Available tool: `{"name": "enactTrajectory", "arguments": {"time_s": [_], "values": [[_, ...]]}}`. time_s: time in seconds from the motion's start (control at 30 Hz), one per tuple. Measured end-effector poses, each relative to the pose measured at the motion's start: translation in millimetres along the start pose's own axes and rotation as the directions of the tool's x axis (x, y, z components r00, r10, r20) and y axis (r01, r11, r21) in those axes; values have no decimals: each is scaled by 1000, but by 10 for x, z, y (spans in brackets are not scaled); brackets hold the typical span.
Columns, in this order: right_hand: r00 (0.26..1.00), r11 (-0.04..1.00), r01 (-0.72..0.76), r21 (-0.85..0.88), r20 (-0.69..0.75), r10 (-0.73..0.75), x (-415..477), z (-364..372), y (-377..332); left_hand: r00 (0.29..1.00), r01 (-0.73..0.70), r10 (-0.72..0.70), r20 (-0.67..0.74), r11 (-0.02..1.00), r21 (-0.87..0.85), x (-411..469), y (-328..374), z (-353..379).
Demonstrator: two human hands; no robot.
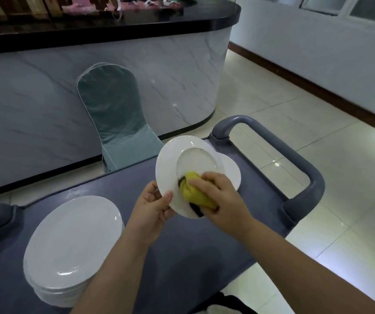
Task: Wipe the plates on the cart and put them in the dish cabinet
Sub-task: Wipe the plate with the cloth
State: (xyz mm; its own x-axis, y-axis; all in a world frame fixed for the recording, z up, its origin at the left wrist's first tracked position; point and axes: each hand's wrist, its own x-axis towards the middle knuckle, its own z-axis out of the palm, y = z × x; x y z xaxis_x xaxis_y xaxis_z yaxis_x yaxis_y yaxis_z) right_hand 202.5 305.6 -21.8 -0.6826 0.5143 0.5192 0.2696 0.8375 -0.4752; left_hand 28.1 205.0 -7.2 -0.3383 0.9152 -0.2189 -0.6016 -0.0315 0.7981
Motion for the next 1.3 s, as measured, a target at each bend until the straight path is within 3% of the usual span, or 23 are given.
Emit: {"name": "enactTrajectory", "arguments": {"time_s": [0.07,0.17,0.23,0.3,0.37,0.47,0.53,0.6,0.67,0.73,0.83,0.93,1.03,1.1,1.13,1.23,1.3], "values": [[1000,1000,-11,-18,-4,11,-327,-87,286,1000,20,-20,-19,1000,-3,-2,-36,-30],[923,932,-349,99,-137,361,-326,-288,616,998,48,-50,32,997,56,-29,-108,1],[845,870,-463,168,-214,491,51,-382,663,994,60,-69,79,992,114,-44,-152,65],[845,879,-433,199,-250,473,461,-387,543,989,59,-86,120,976,212,-39,-186,143],[901,915,-359,185,-187,392,648,-280,294,988,56,-90,124,966,253,-8,-206,193],[999,1000,-30,4,-44,30,408,-89,-34,993,87,-100,69,981,176,38,-201,186],[984,984,174,-39,53,-172,238,-70,4,991,111,-120,59,984,139,31,-228,153],[994,997,69,-31,86,-66,326,-123,179,986,137,-151,70,976,168,-5,-281,155],[977,976,-212,40,32,211,514,-220,370,984,154,-165,68,977,149,-35,-321,185],[902,898,-423,122,-38,430,650,-394,581,988,144,-146,57,989,39,-21,-316,210],[820,819,-541,192,-95,564,410,-559,694,992,118,-124,-37,984,-133,68,-269,217],[858,871,-463,166,-162,487,-73,-418,488,981,100,-147,-127,943,-317,201,-276,258],[984,984,-167,60,-52,170,-288,-117,190,974,105,-175,-147,914,-391,286,-343,351],[1000,1000,-17,10,6,17,-362,-7,124,969,119,-191,-159,917,-381,308,-372,375],[999,999,-32,6,-24,32,-402,-18,172,968,120,-197,-158,908,-401,307,-379,368],[926,952,-301,48,-222,304,-555,-202,451,961,122,-227,-156,859,-497,274,-374,372],[903,939,-342,45,-261,341,-596,-259,484,956,129,-246,-163,846,-517,259,-411,413]]}}
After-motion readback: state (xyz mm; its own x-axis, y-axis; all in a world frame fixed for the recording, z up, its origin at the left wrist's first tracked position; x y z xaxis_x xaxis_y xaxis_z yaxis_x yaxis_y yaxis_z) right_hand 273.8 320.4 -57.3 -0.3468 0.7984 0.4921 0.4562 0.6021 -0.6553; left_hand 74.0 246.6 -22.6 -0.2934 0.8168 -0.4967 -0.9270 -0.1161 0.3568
